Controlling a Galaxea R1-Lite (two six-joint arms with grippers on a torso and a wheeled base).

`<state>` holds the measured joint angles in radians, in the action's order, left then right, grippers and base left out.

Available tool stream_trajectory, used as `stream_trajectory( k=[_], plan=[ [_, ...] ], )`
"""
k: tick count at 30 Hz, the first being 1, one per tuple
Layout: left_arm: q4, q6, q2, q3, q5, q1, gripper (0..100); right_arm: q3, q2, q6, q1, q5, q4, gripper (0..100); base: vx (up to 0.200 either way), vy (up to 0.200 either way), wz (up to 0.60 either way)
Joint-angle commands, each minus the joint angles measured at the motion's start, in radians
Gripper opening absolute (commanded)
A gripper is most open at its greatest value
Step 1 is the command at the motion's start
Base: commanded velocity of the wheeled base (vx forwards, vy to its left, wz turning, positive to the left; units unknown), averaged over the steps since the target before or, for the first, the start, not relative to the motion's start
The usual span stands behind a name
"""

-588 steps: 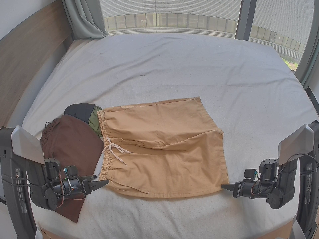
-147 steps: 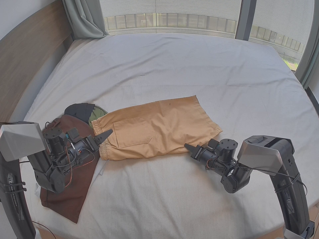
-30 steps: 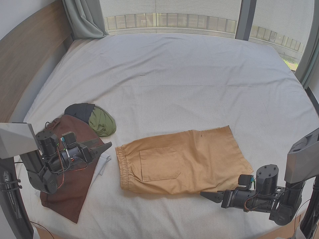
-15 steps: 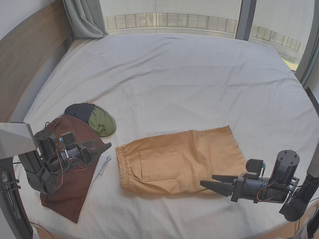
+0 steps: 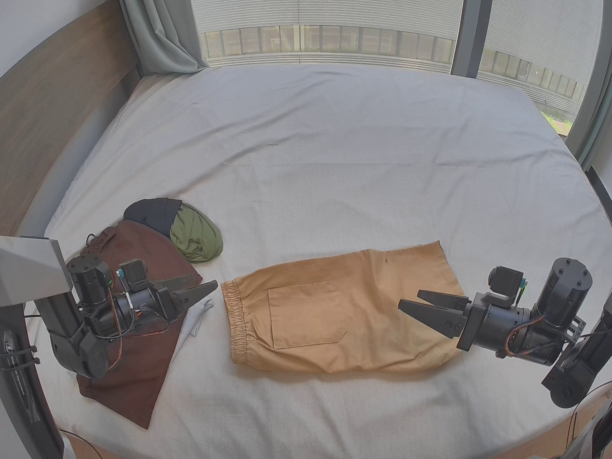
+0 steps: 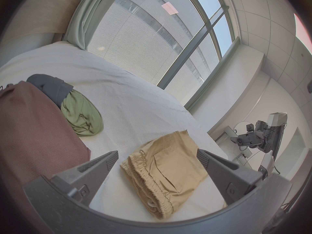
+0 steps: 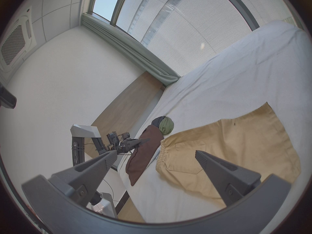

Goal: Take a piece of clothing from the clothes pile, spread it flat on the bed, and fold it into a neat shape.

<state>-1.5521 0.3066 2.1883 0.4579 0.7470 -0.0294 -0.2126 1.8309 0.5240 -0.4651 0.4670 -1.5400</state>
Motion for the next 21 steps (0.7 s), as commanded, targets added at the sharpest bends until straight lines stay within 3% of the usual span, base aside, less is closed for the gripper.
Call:
stream_trajectory(
  k=[1,6,21],
  plan=[
    [0.0,0.034,0.004,-0.013,0.0,-0.021,100,-0.019,-0.002,0.001,0.01,-0.004,0.0,100,0.0,0.0,0.0],
    [0.0,0.098,0.013,-0.01,-0.003,-0.043,100,-0.025,-0.002,-0.001,0.011,-0.004,0.0,100,0.0,0.0,0.0],
    [-0.002,0.091,0.146,0.024,-0.037,-0.066,100,-0.027,0.001,-0.002,0.022,-0.005,0.0,100,0.0,0.0,0.0]
  ],
)
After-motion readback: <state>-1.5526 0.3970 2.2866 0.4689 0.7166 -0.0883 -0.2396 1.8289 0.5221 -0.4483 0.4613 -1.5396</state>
